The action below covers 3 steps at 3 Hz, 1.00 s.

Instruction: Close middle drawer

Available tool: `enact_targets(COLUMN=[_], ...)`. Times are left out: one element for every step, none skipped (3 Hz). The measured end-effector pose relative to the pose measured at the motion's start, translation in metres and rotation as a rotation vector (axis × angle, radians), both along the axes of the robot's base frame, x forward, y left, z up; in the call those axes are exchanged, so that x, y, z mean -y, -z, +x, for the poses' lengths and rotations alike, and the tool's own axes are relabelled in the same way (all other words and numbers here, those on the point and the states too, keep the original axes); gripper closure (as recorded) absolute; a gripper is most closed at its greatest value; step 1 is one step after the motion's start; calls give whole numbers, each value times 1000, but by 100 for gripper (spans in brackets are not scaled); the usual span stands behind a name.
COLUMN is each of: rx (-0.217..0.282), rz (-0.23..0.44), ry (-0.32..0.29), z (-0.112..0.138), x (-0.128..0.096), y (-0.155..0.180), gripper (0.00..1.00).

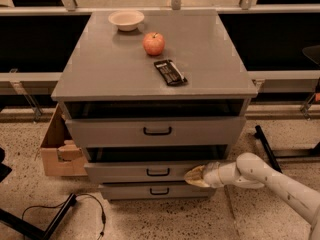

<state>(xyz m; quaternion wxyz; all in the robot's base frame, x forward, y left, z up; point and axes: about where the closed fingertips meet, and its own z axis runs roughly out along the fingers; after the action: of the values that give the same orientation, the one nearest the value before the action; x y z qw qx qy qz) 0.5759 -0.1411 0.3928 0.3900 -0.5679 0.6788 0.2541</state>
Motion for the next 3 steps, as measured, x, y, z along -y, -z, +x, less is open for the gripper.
enact_targets(rx=[7, 4, 4], rz=[-1, 2, 2], ry=[3, -3, -3], z=[5, 4, 4], x=[1, -3, -3], y=[-2, -1, -1], gripper=[29, 0, 0])
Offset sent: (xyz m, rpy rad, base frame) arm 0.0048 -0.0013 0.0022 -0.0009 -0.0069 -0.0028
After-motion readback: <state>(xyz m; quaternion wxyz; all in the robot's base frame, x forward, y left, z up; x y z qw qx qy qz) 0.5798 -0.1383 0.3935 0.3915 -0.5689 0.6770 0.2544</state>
